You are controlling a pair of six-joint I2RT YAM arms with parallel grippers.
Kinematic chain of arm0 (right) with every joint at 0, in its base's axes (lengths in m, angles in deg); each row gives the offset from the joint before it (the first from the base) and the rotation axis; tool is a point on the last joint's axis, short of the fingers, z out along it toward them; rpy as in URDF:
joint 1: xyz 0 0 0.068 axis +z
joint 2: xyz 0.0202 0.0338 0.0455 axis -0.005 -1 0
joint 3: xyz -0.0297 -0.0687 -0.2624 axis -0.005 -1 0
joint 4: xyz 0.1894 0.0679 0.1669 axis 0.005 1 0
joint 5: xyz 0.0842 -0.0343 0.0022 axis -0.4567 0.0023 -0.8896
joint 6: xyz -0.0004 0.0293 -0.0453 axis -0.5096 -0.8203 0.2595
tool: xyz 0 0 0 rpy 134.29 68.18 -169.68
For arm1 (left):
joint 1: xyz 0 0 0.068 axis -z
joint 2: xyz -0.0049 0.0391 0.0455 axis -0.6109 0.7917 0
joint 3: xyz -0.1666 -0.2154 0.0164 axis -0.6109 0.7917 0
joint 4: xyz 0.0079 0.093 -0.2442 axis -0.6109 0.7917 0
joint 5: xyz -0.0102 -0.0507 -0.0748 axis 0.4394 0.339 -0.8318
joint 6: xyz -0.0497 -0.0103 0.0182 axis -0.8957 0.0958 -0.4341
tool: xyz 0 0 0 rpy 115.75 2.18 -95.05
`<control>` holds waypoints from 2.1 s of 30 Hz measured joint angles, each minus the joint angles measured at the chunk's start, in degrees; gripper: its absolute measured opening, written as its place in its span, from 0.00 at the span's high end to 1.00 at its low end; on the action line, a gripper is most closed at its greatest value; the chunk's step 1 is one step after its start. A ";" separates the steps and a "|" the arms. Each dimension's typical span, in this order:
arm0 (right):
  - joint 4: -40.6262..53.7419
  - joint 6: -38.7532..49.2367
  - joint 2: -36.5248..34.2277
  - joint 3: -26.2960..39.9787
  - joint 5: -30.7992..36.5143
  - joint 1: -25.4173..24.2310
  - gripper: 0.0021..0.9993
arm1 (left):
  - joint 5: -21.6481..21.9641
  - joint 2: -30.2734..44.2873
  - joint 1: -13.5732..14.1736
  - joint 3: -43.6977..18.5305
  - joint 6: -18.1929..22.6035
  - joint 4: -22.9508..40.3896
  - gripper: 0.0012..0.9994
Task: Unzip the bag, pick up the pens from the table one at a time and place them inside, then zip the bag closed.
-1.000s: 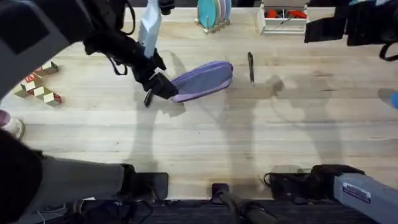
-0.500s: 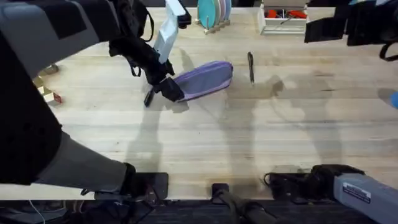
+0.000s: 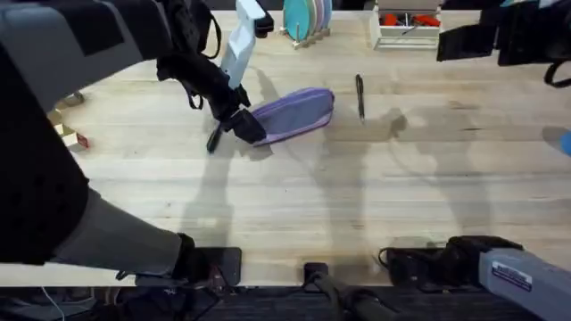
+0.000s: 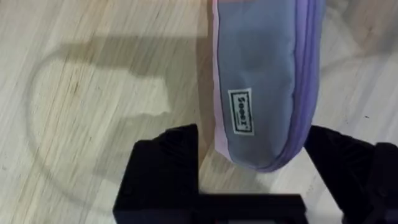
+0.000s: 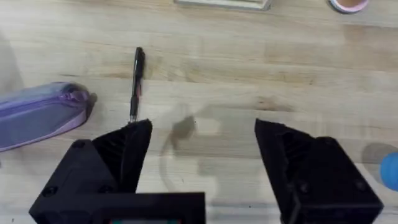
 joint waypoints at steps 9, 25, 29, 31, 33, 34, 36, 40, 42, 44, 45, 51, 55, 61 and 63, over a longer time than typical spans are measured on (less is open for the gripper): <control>0.00 0.00 0.00 0.00 0.00 0.00 0.00 | -1.71 0.00 0.00 0.00 -2.13 -0.85 0.49; -0.28 7.55 -0.22 0.00 -9.29 -0.04 0.00 | -2.68 0.00 0.17 0.00 -2.81 -0.94 0.96; -0.81 16.05 -2.52 0.04 -19.08 -0.04 0.00 | -2.68 0.00 0.17 0.00 -2.82 -0.94 0.96; -2.25 18.92 -4.38 0.04 -21.27 -0.04 0.00 | -2.68 0.00 0.17 0.00 -2.81 -0.92 0.96; -3.71 21.40 -6.41 0.04 -22.75 -0.04 0.00 | -2.68 0.00 0.17 0.00 -2.82 -0.92 0.96; -3.76 22.33 -7.38 0.04 -23.26 -0.04 0.00 | -2.68 0.00 0.17 0.00 -2.82 -0.92 0.96; -3.81 23.59 -8.95 0.04 -24.00 -0.04 0.00 | -2.66 0.00 0.17 0.00 -2.83 -0.93 0.96; -8.17 25.05 -11.22 0.04 -24.80 -0.04 0.00 | -2.66 0.00 0.17 0.00 -2.88 -0.92 0.96; -10.14 26.52 -11.94 0.07 -25.50 -0.04 0.00 | -2.66 0.00 0.17 0.00 -2.97 -0.94 0.96; -10.60 30.57 -12.53 0.07 -26.93 -0.05 0.00 | -2.66 0.00 0.17 0.00 -3.00 -0.93 0.96; -10.42 33.78 -12.92 0.07 -28.29 -0.04 0.00 | -2.66 0.00 0.17 0.00 -3.01 -0.92 0.96; -3.91 56.12 -16.34 0.09 -38.19 -0.04 0.00 | -2.62 0.00 0.17 0.00 -3.04 -0.94 0.96; -4.19 64.20 -20.41 0.09 -41.35 -0.04 0.00 | -2.60 0.00 0.17 0.00 -3.04 -0.92 0.96; -4.81 68.64 -25.28 0.09 -42.71 -0.04 0.00 | -2.60 0.00 0.17 0.00 -3.04 -0.94 0.96; -5.21 69.26 -25.84 0.09 -42.86 0.08 0.00 | -2.60 0.00 0.17 0.00 -3.06 -0.94 0.96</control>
